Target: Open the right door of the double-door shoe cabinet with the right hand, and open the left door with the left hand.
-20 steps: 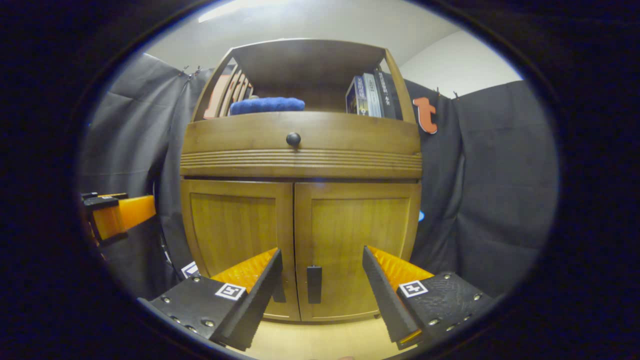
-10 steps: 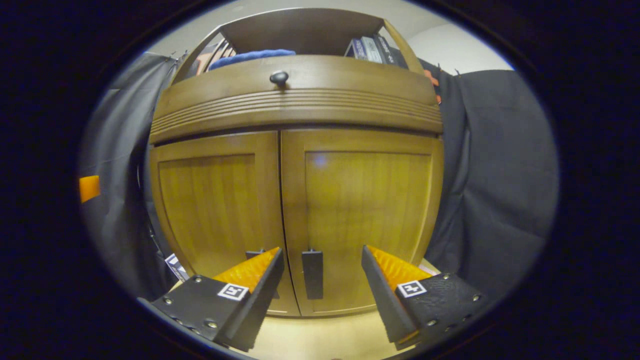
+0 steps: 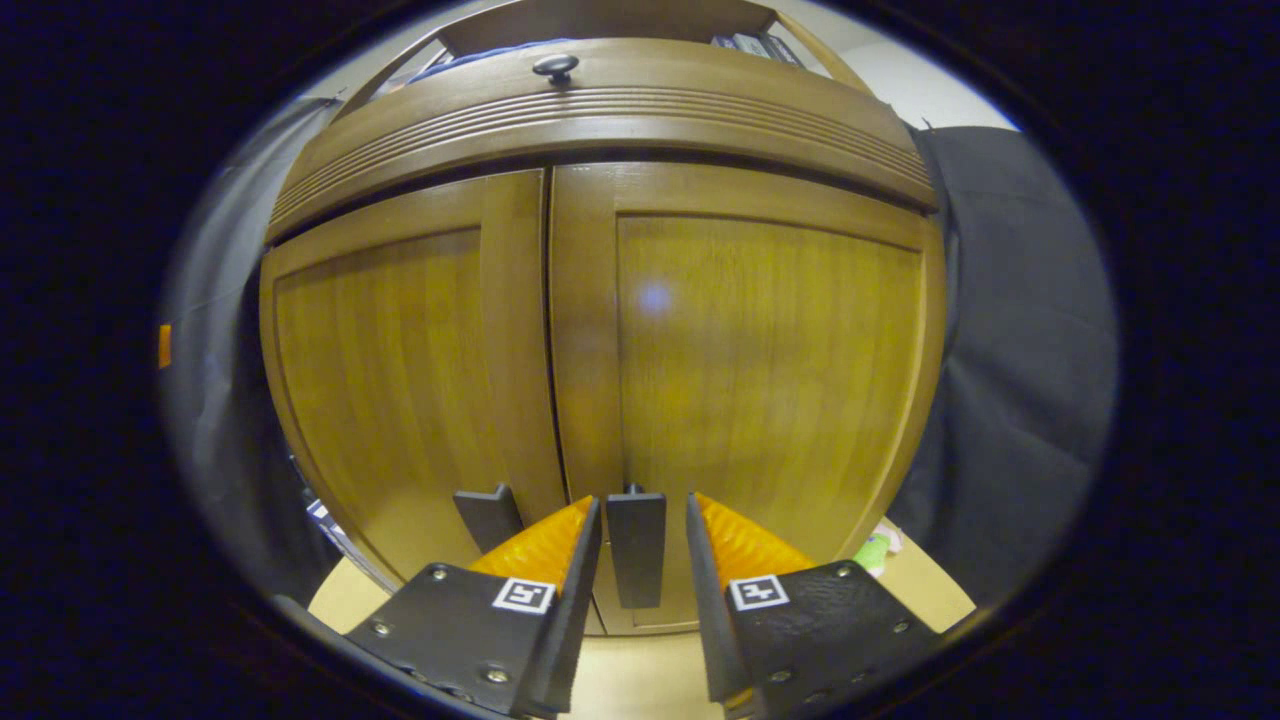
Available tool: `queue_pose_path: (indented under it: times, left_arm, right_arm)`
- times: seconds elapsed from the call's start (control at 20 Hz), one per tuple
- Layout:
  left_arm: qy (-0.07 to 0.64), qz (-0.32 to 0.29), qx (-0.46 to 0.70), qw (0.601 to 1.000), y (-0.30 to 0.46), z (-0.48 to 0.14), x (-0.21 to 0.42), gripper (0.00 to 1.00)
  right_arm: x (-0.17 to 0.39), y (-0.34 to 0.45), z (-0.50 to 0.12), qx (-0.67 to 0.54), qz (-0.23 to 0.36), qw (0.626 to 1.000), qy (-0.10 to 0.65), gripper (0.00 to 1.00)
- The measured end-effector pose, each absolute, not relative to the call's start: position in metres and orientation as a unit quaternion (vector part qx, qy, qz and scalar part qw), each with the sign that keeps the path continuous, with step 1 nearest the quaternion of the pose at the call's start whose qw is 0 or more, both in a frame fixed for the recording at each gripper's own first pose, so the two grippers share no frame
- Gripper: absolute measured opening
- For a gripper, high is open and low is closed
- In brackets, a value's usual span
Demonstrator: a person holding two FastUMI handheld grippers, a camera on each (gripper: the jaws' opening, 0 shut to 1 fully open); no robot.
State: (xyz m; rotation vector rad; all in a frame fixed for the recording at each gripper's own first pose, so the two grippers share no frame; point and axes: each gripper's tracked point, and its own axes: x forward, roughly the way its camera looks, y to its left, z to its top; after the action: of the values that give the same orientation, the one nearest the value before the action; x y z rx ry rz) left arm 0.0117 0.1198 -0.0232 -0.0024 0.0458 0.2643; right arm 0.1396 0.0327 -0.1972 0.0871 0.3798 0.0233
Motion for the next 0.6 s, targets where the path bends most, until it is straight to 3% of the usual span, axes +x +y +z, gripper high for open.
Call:
queue_pose_path:
  times: [0.15,0.25,0.4,0.55,0.6]
  left_arm:
    - [0.023,0.138,0.000,0.990,0.124,-0.024,0.015,0.97]
    - [0.023,0.144,0.001,0.989,0.126,-0.024,0.016,0.97]
    - [0.026,0.144,-0.003,0.989,0.126,-0.027,0.017,0.98]
    - [0.030,0.141,-0.009,0.990,0.125,-0.029,0.016,0.97]
    - [0.030,0.141,-0.010,0.989,0.126,-0.030,0.015,0.97]
  right_arm:
    - [0.143,0.037,-0.203,0.050,0.014,0.979,0.197,0.48]
    - [0.151,0.036,-0.206,0.052,0.007,0.979,0.199,0.34]
    - [0.148,0.037,-0.206,0.042,-0.005,0.980,0.193,0.25]
    - [0.142,0.033,-0.204,0.051,-0.015,0.980,0.192,0.31]
    - [0.139,0.032,-0.205,0.049,-0.019,0.980,0.191,0.28]
